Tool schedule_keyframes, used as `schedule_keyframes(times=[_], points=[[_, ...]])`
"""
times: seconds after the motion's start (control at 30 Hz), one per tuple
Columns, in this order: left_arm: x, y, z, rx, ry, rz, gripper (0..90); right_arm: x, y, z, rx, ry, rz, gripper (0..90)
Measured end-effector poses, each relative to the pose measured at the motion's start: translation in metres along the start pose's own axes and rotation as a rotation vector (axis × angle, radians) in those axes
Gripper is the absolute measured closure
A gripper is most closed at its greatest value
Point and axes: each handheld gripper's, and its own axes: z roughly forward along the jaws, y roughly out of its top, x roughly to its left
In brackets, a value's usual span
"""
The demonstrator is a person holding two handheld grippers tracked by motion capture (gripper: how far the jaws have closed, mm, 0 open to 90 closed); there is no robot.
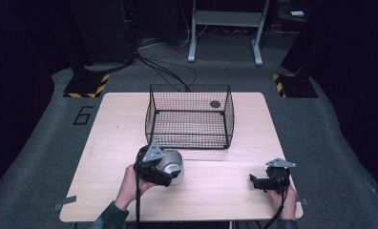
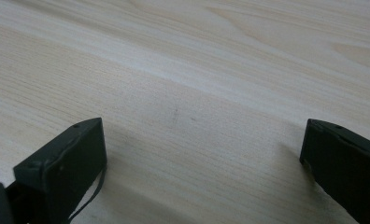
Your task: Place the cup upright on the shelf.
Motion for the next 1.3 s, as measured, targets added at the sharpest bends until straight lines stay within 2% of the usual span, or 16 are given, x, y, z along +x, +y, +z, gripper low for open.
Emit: schedule_keyframes(times=[0.27,0.47,0.57,0.73,0.97,1.1,1.3], points=[[0.011,0.012,-0.006,-0.008,-0.01,0.013,6.2,0.0,0.0,0.0,0.0,0.0,0.0,0.0],[0.02,0.016,-0.006,-0.013,-0.028,0.002,6.2,0.0,0.0,0.0,0.0,0.0,0.0,0.0],[0.022,0.018,-0.006,-0.021,-0.024,-0.001,6.2,0.0,0.0,0.0,0.0,0.0,0.0,0.0],[0.027,0.025,-0.009,-0.022,-0.037,0.005,6.2,0.0,0.0,0.0,0.0,0.0,0.0,0.0],[0.031,0.039,-0.014,-0.034,-0.029,0.03,6.2,0.0,0.0,0.0,0.0,0.0,0.0,0.0],[0.037,0.047,-0.016,-0.052,-0.022,0.025,6.2,0.0,0.0,0.0,0.0,0.0,0.0,0.0],[0.043,0.056,-0.016,-0.047,-0.022,0.031,6.2,0.0,0.0,0.0,0.0,0.0,0.0,0.0]])
